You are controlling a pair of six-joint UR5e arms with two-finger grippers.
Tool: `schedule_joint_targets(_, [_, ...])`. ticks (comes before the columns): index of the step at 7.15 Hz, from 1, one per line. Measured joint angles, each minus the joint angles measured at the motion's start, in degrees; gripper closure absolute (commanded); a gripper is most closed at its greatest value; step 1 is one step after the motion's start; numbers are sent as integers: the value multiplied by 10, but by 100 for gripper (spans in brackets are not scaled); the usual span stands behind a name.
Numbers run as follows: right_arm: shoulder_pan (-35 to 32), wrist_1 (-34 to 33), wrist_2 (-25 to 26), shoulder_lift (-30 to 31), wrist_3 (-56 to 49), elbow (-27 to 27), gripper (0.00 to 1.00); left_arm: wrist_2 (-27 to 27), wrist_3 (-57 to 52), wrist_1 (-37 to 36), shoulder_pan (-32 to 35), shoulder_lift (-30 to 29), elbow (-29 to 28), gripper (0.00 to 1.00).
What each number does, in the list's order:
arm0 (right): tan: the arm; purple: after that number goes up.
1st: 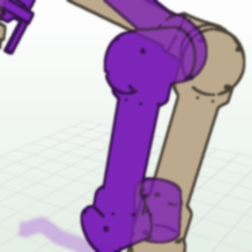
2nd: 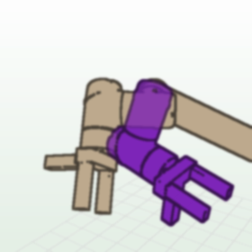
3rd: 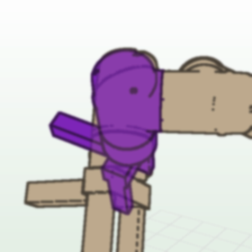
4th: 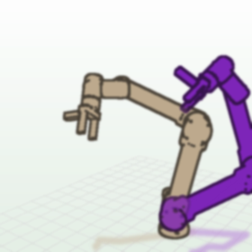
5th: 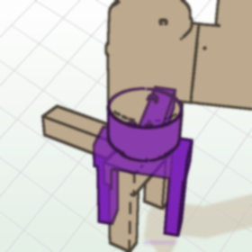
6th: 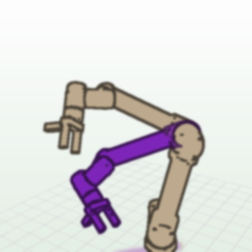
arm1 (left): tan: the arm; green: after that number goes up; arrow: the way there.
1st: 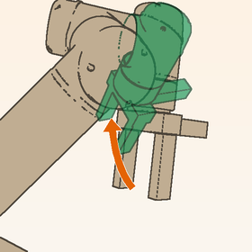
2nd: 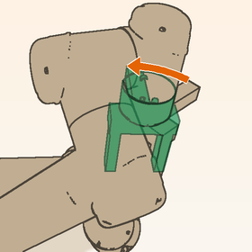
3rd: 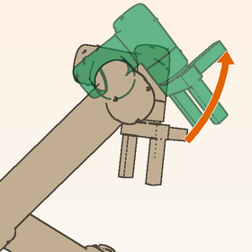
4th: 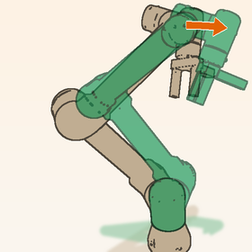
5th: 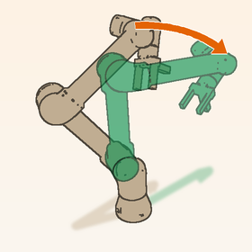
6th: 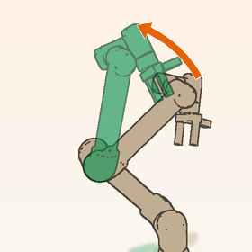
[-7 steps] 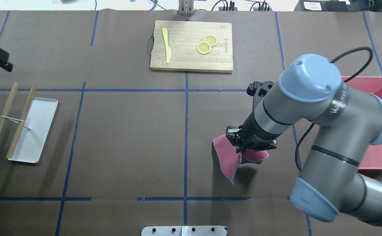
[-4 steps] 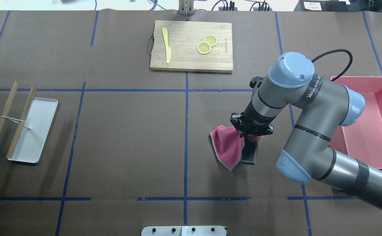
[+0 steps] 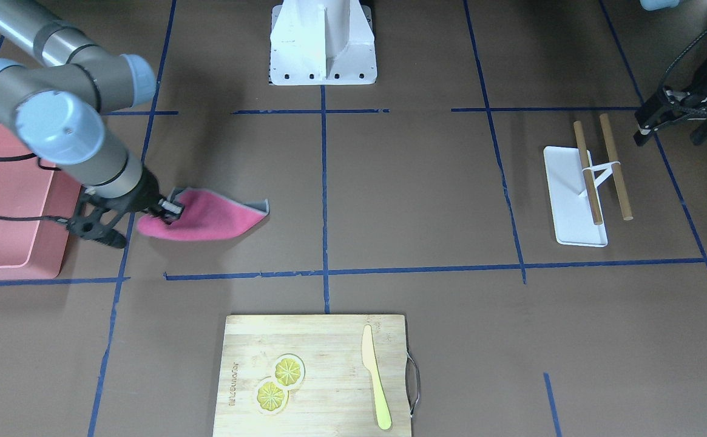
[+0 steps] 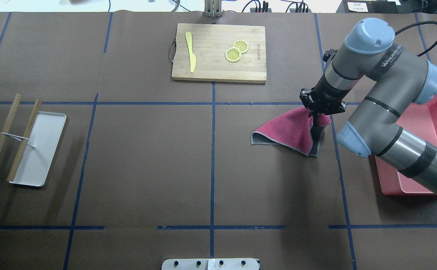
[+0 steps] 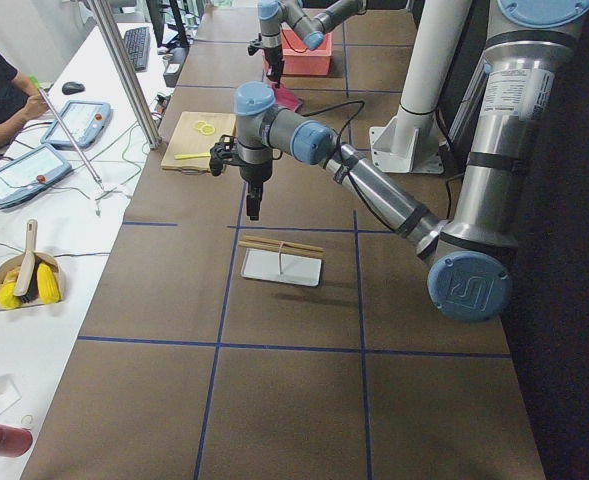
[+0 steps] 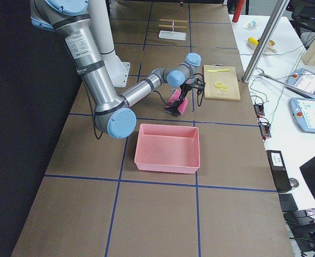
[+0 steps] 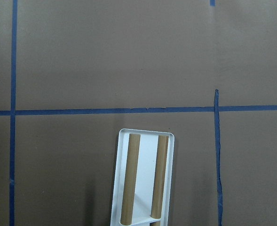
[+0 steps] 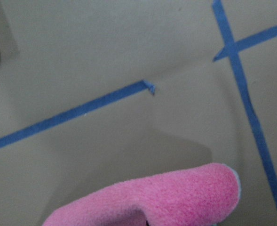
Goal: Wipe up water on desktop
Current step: 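Press the cloth onto the table and wipe away from the robot with the right gripper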
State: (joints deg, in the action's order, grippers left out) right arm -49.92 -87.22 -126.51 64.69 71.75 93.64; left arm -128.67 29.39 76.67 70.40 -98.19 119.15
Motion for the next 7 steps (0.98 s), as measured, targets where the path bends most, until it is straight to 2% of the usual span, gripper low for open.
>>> schedule_joint_targets(3, [-26, -1, -16, 2, -27, -19, 100, 2, -21, -2, 10, 19, -22, 0])
schedule_joint_targets(5, [4, 1, -27, 1, -21, -5, 100, -2, -147, -1, 67, 22, -100, 0])
schedule_joint_targets(7, [52, -1, -30, 14, 14, 46, 100, -7, -268, 9, 128, 14, -188, 0])
